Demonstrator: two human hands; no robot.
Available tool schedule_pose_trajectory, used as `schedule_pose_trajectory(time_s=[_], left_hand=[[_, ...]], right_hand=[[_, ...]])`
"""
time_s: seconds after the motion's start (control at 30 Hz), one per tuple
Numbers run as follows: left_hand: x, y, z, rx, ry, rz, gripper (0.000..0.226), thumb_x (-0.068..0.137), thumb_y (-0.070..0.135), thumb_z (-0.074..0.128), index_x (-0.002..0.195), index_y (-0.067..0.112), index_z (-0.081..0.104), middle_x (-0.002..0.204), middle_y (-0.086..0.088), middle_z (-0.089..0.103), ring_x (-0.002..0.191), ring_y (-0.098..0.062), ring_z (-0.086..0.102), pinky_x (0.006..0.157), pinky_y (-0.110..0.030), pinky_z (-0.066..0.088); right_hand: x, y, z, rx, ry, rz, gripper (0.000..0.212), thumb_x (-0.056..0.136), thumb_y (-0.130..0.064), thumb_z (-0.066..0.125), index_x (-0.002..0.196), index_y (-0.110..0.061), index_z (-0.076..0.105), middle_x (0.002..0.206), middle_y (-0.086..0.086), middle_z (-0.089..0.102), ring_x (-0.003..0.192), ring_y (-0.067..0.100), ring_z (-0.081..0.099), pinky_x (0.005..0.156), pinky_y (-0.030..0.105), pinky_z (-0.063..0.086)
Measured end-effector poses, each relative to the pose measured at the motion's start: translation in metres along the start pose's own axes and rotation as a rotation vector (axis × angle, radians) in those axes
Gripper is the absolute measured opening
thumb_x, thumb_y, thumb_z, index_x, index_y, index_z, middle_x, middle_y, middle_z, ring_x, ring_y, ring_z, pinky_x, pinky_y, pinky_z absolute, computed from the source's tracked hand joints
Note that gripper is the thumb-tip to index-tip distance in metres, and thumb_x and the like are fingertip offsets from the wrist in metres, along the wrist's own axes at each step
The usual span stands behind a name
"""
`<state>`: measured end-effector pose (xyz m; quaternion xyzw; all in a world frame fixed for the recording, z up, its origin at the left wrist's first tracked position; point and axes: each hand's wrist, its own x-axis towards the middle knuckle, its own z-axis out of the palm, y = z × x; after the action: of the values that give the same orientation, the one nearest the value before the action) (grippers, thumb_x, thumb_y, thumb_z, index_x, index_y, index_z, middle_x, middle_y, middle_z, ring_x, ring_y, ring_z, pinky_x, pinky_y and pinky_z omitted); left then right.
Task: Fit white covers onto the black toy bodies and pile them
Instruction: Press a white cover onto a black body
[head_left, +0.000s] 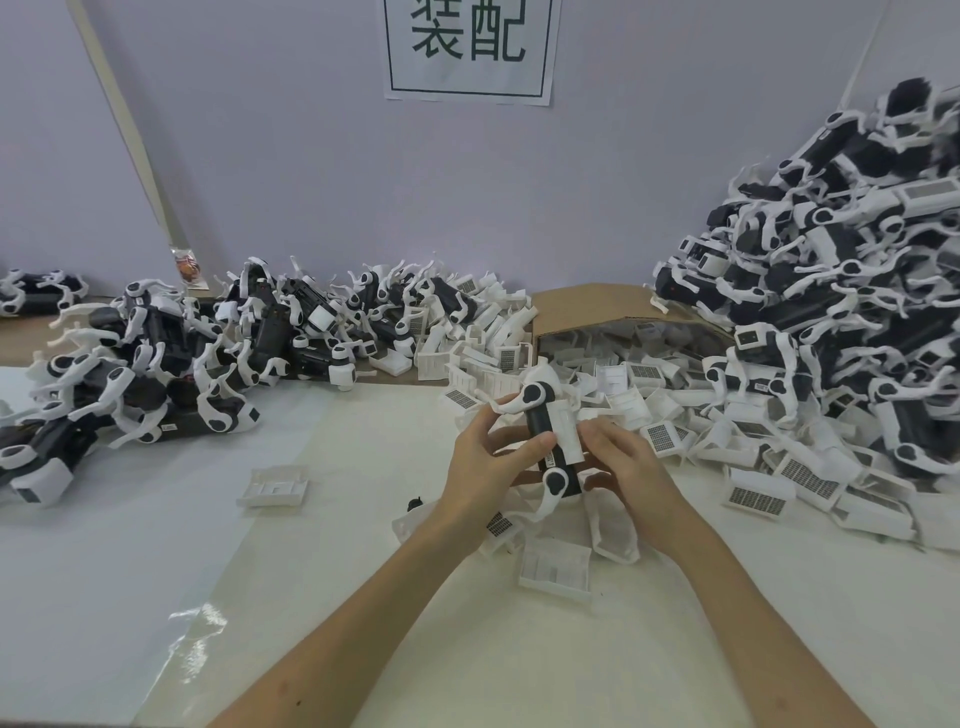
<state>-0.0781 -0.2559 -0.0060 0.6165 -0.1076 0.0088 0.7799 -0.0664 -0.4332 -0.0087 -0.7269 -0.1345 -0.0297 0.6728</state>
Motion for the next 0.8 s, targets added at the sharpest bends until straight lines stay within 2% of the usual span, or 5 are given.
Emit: schedule_pose_trajectory(time_s=[0.17,0.47,0.6,0.7,0.8], left_hand=[[-0.0018,0.0012,0.0002,-0.06,0.002,-0.043,0.028,0.091,0.015,0.073,0.117,0.025,0.067,0.107,-0.001,0.078,0.093,-0.027,0.076,0.075,-0.033,0.062],[-0.0047,0.0024,0.002,-0.085,-0.025,-0.047,0.022,0.096,0.015,0.066,0.115,0.027,0.069,0.107,-0.002,0.078,0.091,-0.024,0.075,0.077,-0.032,0.059],[-0.0059,0.0062,0.0005,-0.077,-0.137,-0.065,0.028,0.102,0.02,0.057,0.128,0.03,0.064,0.117,-0.003,0.075,0.105,-0.025,0.072,0.083,-0.03,0.059],[-0.0067,0.0088,-0.0013,-0.07,-0.204,-0.081,0.03,0.104,0.027,0.053,0.132,0.034,0.06,0.122,-0.002,0.073,0.111,-0.025,0.071,0.084,-0.029,0.059],[-0.0069,0.0092,-0.0007,-0.037,-0.246,-0.067,0.033,0.1,0.029,0.061,0.132,0.036,0.058,0.122,0.0,0.073,0.111,-0.022,0.071,0.082,-0.028,0.059]], right_hand=[[0.0003,0.0014,-0.0023,-0.045,-0.014,0.009,0.02,0.101,-0.019,0.053,0.095,-0.006,0.066,0.086,0.005,0.067,0.078,0.014,0.065,0.063,0.02,0.05],[-0.0004,-0.0005,-0.0013,-0.016,-0.044,-0.006,0.03,0.084,-0.037,0.062,0.089,-0.008,0.065,0.082,0.001,0.068,0.075,0.011,0.065,0.064,0.02,0.05],[-0.0009,-0.0002,-0.0002,-0.007,-0.057,0.045,0.042,0.083,-0.046,0.062,0.103,-0.01,0.069,0.089,-0.001,0.071,0.083,0.014,0.065,0.073,0.03,0.05],[-0.0021,-0.0011,0.0009,0.011,-0.057,0.066,0.049,0.082,-0.049,0.062,0.11,-0.009,0.07,0.098,0.011,0.07,0.092,0.025,0.063,0.084,0.041,0.049],[-0.004,-0.0039,0.0024,0.012,-0.079,0.087,0.054,0.081,-0.053,0.061,0.112,-0.01,0.072,0.111,0.022,0.071,0.101,0.034,0.067,0.095,0.048,0.049]])
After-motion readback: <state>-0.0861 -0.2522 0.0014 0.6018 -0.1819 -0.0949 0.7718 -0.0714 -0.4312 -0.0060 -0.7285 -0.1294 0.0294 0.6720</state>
